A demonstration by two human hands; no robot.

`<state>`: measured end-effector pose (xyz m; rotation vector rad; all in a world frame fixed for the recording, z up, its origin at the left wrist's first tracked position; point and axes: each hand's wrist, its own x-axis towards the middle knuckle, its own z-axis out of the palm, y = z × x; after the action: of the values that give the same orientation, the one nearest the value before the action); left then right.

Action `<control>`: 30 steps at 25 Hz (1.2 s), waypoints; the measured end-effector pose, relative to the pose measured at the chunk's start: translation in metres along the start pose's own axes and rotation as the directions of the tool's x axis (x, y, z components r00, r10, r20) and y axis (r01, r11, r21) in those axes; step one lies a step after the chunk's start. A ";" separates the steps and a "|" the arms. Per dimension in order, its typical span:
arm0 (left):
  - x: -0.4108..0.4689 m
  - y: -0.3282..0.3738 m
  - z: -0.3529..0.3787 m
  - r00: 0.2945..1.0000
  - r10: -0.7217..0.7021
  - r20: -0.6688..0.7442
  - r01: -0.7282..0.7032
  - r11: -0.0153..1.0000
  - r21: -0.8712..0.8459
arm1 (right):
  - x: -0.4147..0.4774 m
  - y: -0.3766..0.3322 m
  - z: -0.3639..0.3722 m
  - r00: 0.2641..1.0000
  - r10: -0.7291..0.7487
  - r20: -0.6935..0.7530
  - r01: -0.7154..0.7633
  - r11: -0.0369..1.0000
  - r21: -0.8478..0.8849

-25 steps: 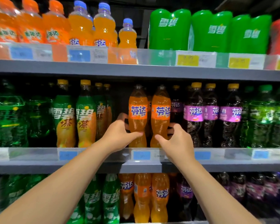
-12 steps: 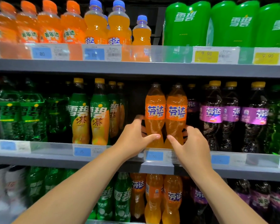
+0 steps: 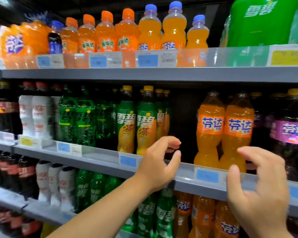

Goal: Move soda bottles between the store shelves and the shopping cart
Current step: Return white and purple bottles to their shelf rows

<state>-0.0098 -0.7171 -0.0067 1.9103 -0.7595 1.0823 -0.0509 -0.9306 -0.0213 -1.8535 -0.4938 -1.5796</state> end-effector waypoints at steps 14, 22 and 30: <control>0.041 -0.110 -0.123 0.718 -0.696 0.037 0.672 0.705 0.227 | 0.021 -0.099 0.176 0.827 0.452 0.334 -0.466 0.884 -0.044; 0.049 -0.138 -0.135 0.741 -0.626 0.242 0.603 0.780 0.168 | 0.035 -0.082 0.175 0.619 0.567 0.543 -0.613 0.781 -0.116; 0.043 -0.141 -0.140 0.774 -0.509 0.376 0.581 0.807 -0.105 | 0.035 -0.079 0.165 0.586 0.523 0.618 -0.646 0.763 -0.033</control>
<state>0.0650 -0.5307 0.0276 1.9632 -0.4144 0.3000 0.0252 -0.7658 0.0195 -2.0454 -0.2256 -0.4535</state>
